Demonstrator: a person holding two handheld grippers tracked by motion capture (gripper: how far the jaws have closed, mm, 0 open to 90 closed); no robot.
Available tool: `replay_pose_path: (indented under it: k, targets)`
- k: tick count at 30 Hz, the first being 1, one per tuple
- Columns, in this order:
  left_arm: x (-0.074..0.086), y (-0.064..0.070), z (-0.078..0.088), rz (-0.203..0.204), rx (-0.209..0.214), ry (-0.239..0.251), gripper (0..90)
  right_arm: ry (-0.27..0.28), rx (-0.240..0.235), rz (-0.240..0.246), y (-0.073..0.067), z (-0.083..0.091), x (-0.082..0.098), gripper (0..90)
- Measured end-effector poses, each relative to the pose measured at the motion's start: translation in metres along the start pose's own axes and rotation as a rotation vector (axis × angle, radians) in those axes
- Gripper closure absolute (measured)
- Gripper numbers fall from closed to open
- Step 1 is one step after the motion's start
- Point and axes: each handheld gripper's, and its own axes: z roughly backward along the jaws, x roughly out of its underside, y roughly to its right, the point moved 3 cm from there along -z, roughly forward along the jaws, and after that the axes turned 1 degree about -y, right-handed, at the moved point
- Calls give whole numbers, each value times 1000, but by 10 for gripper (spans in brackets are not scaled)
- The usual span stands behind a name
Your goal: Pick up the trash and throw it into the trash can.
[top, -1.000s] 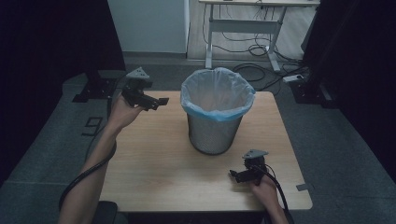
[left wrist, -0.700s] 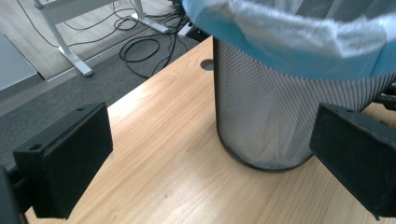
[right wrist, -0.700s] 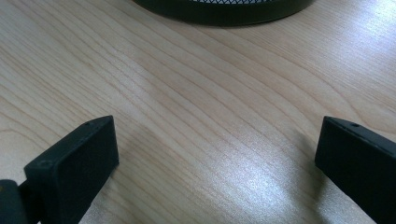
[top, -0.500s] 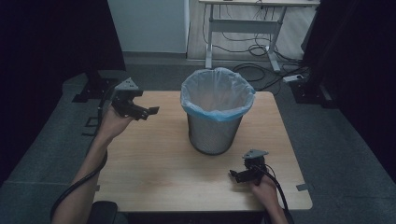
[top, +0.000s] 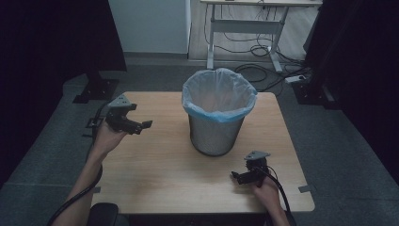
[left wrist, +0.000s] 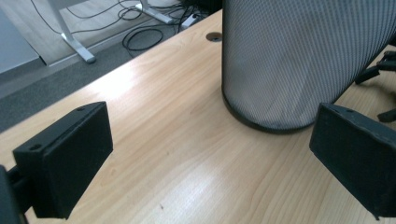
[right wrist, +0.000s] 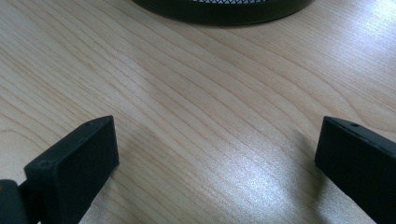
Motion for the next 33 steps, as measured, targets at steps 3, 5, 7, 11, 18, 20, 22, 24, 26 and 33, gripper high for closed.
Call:
replay_pose_path:
  k: [3, 5, 7, 11, 18, 20, 22, 24, 26, 33]
  targets:
    - [15, 0, -2, 13, 4, 4, 0, 2, 2, 0, 0, 0, 0, 0]
    - [19, 0, -3, 16, 5, 4, 0, 1, 2, 2, 0, 0, 0, 0]
    - [25, 1, -4, 23, 7, 5, 0, 1, 1, -1, 0, 0, 0, 0]
    - [37, 3, -8, 26, 4, -2, 0, 0, 1, 0, 0, 0, 0, 0]
    - [54, 7, -14, 20, -2, -19, 0, 1, 0, -1, 0, 0, 0, 0]
    - [59, 9, -16, 17, -5, -24, 0, 0, 0, -2, 0, 0, 0, 0]
    - [64, 10, -18, 16, -3, -28, 0, 1, 1, -1, 0, 0, 0, 0]
    - [69, 12, -21, 13, -6, -34, 0, 1, 2, -2, 0, 0, 0, 0]
    - [73, 14, -23, 15, -4, -35, 0, 1, 0, -2, 0, 0, 0, 0]
    - [91, 21, -33, 23, 9, -36, 0, 1, 0, -1, 0, 0, 0, 0]
